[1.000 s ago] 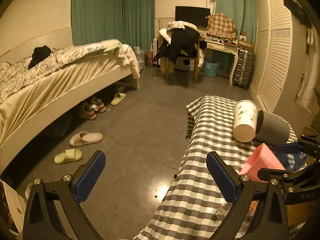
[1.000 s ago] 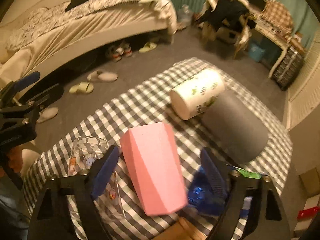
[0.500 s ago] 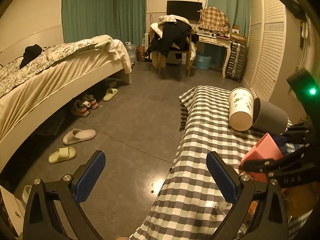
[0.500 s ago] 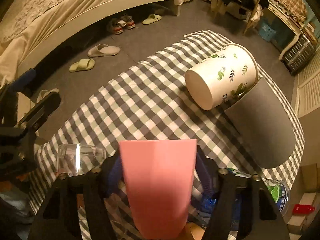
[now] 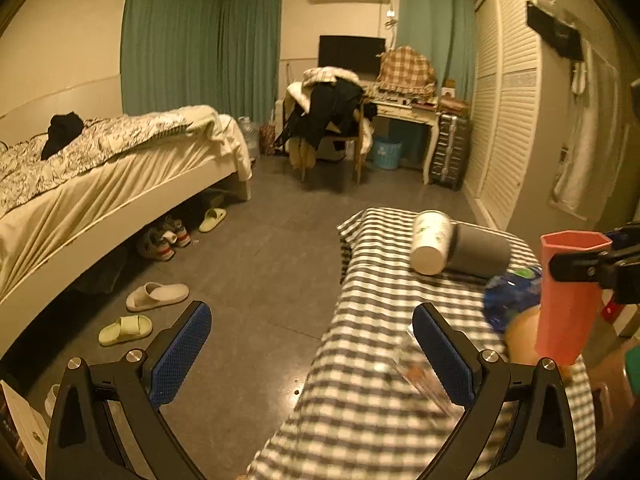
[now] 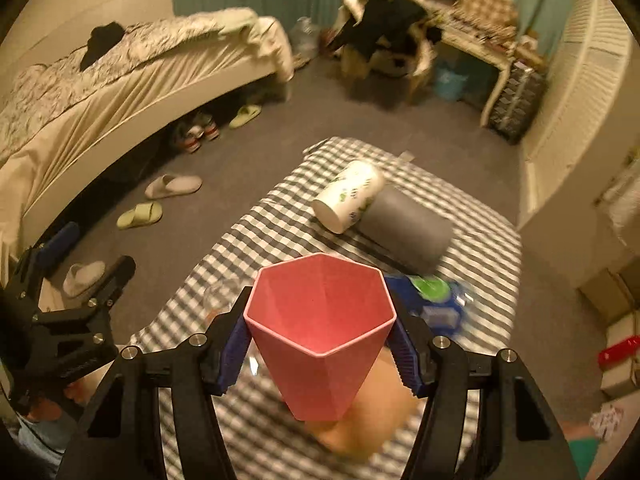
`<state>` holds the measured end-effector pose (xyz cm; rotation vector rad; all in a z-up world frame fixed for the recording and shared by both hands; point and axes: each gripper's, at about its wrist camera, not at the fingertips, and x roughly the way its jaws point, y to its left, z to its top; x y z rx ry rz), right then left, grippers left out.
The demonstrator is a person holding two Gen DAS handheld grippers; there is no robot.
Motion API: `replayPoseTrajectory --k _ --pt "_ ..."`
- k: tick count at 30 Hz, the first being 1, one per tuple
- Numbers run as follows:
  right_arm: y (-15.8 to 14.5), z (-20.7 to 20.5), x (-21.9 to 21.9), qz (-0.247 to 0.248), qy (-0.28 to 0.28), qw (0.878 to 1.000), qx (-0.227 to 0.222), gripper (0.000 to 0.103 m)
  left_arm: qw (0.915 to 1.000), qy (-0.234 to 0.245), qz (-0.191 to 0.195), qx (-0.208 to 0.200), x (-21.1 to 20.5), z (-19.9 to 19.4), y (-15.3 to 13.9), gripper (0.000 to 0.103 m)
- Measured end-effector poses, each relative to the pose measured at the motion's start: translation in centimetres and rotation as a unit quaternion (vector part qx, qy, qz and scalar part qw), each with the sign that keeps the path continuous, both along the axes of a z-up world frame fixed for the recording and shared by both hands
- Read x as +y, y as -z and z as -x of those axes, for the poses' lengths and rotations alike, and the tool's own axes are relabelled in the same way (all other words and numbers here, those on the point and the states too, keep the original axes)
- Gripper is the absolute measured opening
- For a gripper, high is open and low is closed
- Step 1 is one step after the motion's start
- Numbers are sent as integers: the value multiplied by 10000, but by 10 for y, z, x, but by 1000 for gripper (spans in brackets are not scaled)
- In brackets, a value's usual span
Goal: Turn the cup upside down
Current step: 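Lift the pink cup with the right tool and turn it, then close the left tool on the pink cup while the right tool releases it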
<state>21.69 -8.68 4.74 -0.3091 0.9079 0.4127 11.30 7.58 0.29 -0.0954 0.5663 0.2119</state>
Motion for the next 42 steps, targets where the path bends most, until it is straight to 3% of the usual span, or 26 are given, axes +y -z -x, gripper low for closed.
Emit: replayPoseTrajectory --k 6,12,15,22,35,36,38,42 --pt "-9 76 -24 -199 388 9990 -17 61 9998 142 34 -136 -5 40 -10 103" --pt "55 118 -34 -583 731 9935 645 61 9994 307 -34 -184 -14 68 -3 103" --pt "84 118 -34 -712 928 9899 800 61 9990 408 -126 -112 -24 73 6 103" --pt "105 98 -40 -1038 1307 9832 734 61 9984 525 -221 67 -39 74 27 103" --pt "144 74 -48 -844 1526 9834 494 62 9978 470 -346 327 -54 60 51 103" --pt "143 76 -49 -854 1516 9838 428 64 9977 479 -347 324 -56 60 51 103" --pt "135 81 -54 -892 1561 9835 189 87 9977 488 -354 316 -61 61 50 103" --pt "104 99 -71 -1229 1486 9809 -243 88 9977 538 -333 260 -76 64 45 103"
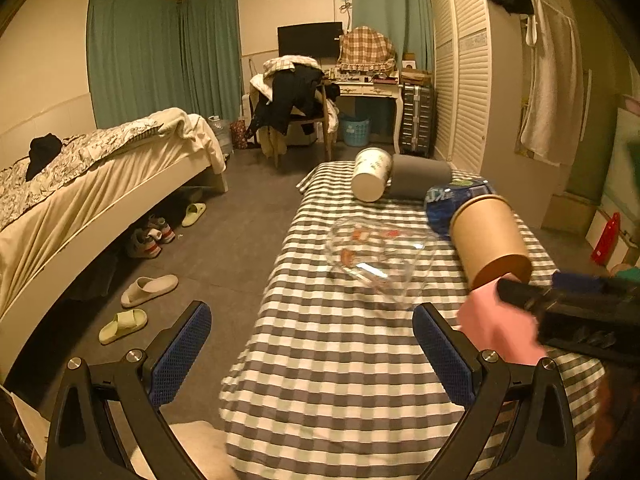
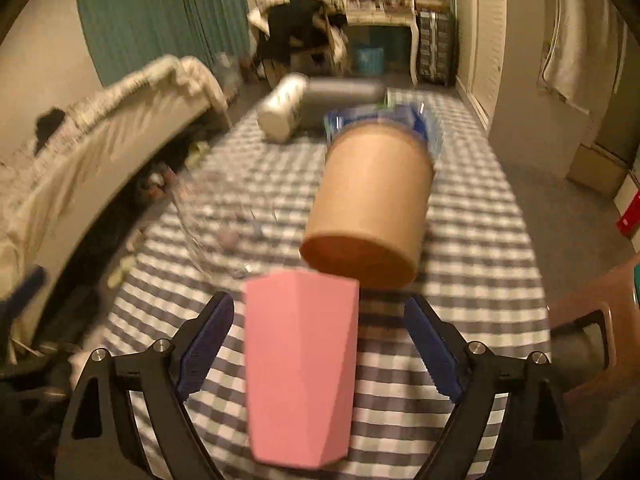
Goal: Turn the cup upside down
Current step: 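Close the left tool on the pink cup while the right tool releases it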
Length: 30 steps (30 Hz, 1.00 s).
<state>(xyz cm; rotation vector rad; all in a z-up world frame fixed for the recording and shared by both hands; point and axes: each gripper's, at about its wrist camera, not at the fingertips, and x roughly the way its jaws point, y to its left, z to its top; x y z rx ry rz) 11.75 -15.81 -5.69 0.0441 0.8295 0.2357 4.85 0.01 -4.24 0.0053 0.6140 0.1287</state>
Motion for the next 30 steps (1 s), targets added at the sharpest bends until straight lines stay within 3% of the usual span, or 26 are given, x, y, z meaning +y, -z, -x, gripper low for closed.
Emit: replayPoseTrajectory --k 5,10,15,19,30 --pt "-42 35 -31 249 285 9948 -944 95 9995 255 96 -132 -30 9 -6 103" --pt "-41 58 -73 409 811 9850 -1465 97 9983 546 173 -46 -67 13 4 103" --pt "-11 59 -112 -57 1054 9849 -1373 97 9977 577 364 -27 -93 19 18 103" --pt "10 54 -129 -160 1178 9857 -1192 97 9968 593 514 122 -101 19 30 103" --pt "25 52 -157 -331 1448 9845 -932 97 9937 834 426 616 -128 0 59 102"
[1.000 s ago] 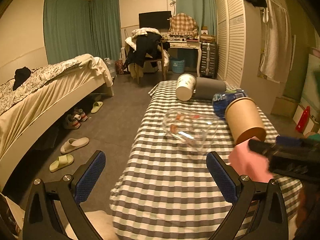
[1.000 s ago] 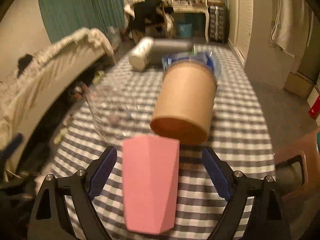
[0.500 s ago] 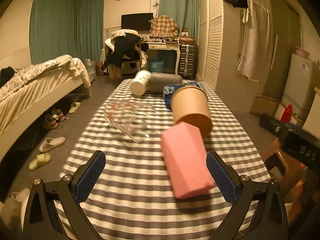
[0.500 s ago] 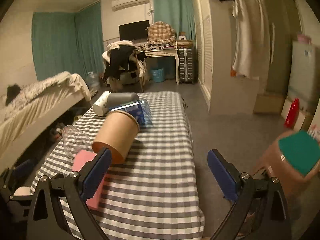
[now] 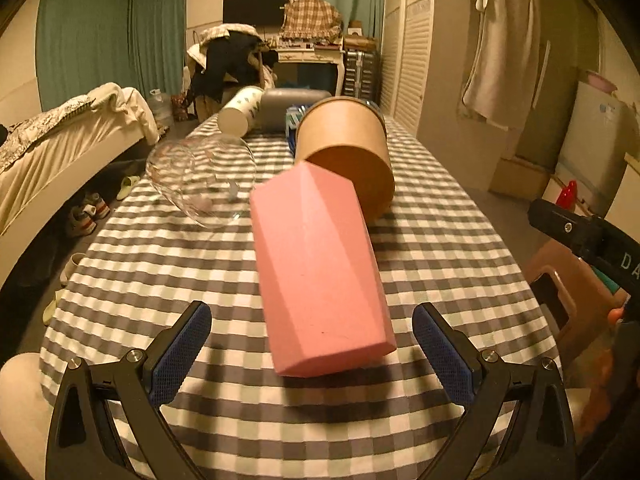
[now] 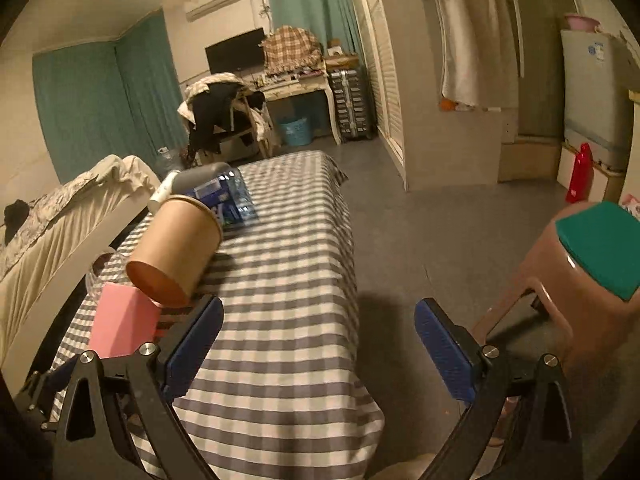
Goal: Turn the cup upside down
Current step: 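Close the left tool on the pink cup while the right tool releases it, then rotate the pink cup with the left tool so its base faces up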
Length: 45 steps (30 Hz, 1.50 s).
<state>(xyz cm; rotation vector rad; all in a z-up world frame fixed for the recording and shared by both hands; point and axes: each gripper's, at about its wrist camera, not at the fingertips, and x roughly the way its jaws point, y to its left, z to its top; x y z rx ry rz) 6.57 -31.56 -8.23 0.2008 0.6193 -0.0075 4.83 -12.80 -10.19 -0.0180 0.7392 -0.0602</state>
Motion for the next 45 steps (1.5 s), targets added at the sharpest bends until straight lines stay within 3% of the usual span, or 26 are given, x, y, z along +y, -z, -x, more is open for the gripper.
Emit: replayPoseTrajectory --k 4,6,9,19,24,34,41,45 --pt "3 -2 0 39 36 10000 57 97 10000 63 59 -25 1 1 2 99" --pt "4 -3 2 58 22 9999 92 97 9999 100 23 -22 1 1 2 77" --pt "5 -2 6 112 -7 9999 99 97 9997 197 83 101 2 -2 5 59" --pt "6 -2 8 168 20 9998 135 97 9990 283 -308 -163 9 11 -20 58" --pt "8 -3 11 195 -24 9997 167 97 9995 207 -206 -133 18 8 -32 58" --pt "10 -5 13 213 -36 9995 219 97 9985 204 -416 -274 25 7 -51 58" --pt "12 -6 13 250 -36 9994 249 97 9995 136 -83 -263 37 0 -51 58" --pt "12 -6 12 230 -5 9994 245 97 9995 159 -95 -265 37 5 -49 61"
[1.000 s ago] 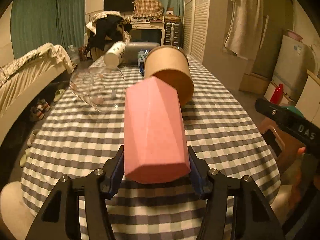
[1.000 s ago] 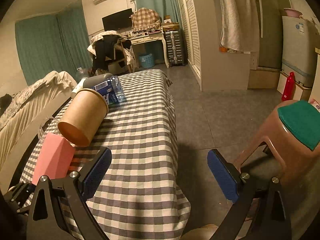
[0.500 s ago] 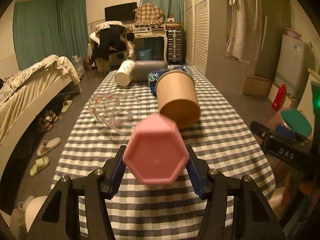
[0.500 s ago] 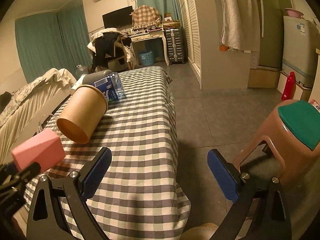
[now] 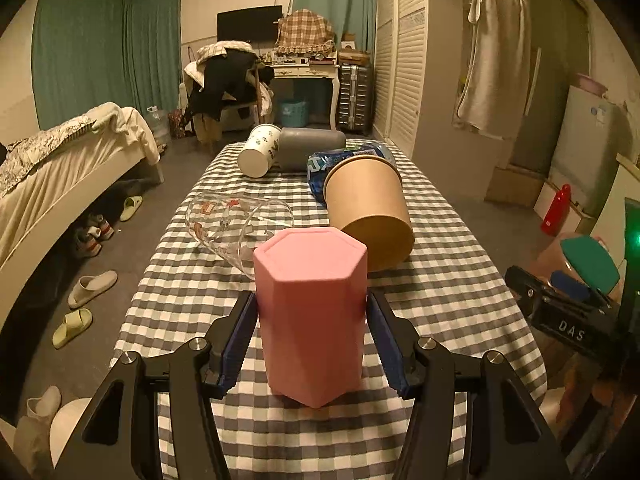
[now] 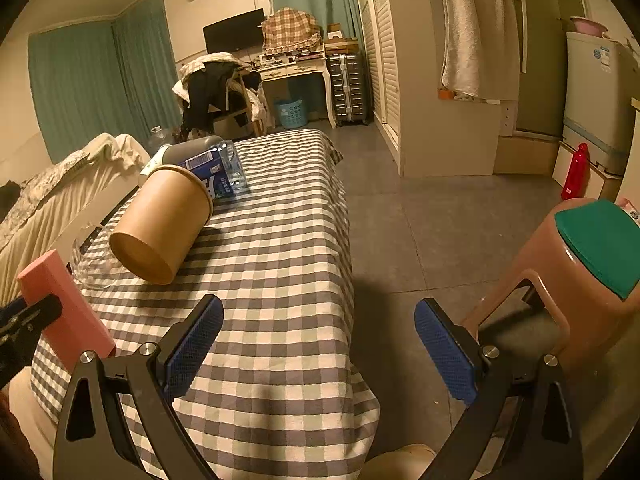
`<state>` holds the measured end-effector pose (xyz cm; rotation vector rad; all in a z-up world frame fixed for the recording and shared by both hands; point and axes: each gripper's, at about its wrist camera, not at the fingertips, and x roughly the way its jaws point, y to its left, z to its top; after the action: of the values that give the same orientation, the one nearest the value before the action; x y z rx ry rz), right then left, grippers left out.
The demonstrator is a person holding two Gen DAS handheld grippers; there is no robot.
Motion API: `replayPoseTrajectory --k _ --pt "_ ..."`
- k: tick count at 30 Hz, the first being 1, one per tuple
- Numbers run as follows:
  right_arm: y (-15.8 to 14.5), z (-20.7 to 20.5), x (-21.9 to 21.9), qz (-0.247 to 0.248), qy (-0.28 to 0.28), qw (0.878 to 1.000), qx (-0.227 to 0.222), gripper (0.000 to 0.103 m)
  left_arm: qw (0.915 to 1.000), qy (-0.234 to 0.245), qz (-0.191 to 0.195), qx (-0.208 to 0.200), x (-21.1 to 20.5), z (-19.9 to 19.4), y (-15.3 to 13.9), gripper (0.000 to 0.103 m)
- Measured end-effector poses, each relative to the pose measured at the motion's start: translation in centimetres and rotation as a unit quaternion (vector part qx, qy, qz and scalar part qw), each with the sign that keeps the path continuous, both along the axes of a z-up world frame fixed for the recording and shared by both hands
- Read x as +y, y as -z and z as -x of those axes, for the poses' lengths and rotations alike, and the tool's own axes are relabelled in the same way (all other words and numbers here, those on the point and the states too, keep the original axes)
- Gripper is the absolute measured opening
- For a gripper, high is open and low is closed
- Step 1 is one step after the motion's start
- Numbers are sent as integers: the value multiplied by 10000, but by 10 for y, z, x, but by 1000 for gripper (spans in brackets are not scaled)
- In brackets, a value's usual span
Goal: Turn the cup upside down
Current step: 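Rotate the pink cup with the left tool so its base faces up, then lower the pink cup onto the table and open the left tool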
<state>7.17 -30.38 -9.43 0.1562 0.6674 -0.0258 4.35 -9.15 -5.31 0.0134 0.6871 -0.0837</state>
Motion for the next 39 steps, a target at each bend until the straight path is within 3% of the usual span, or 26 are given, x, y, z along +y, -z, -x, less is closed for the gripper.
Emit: replayPoseTrajectory --k 1,3,7,9,11,19,27,29,30,32,35,39 --pt "0 0 0 4 -4 10000 5 97 10000 -20 -47 -29 -1 2 1 64" --pt "0 0 0 18 -11 10000 16 97 9997 -122 -184 -129 -3 3 1 83" --pt "1 0 2 54 -36 10000 35 97 9995 -116 -226 -197 -2 -4 7 83" --pt "1 -1 2 57 -35 10000 43 97 9997 -104 -187 -141 0 -10 12 81" --pt "1 -1 1 52 -18 10000 44 97 10000 -1 -60 -64 1 -15 17 60" --pt "2 -1 2 80 -48 9999 43 97 9996 34 75 -277 -11 -38 13 60" --pt "5 -3 2 114 -46 9999 101 97 9990 77 -152 -410 -23 -44 21 60" --pt "5 -3 2 114 -58 9999 94 97 9989 56 -181 -432 -23 -44 21 65" --pt "5 -3 3 119 -73 9999 89 97 9988 49 -217 -438 -23 -44 21 75" --pt "5 -3 4 136 -102 9998 66 97 9982 5 -257 -536 -23 -41 19 85" --pt "4 -2 6 146 -134 9998 13 97 9971 38 -285 -700 -24 -37 13 91" --pt "-7 3 9 173 -170 9996 -160 97 9963 6 -190 -843 -19 -32 -3 92"
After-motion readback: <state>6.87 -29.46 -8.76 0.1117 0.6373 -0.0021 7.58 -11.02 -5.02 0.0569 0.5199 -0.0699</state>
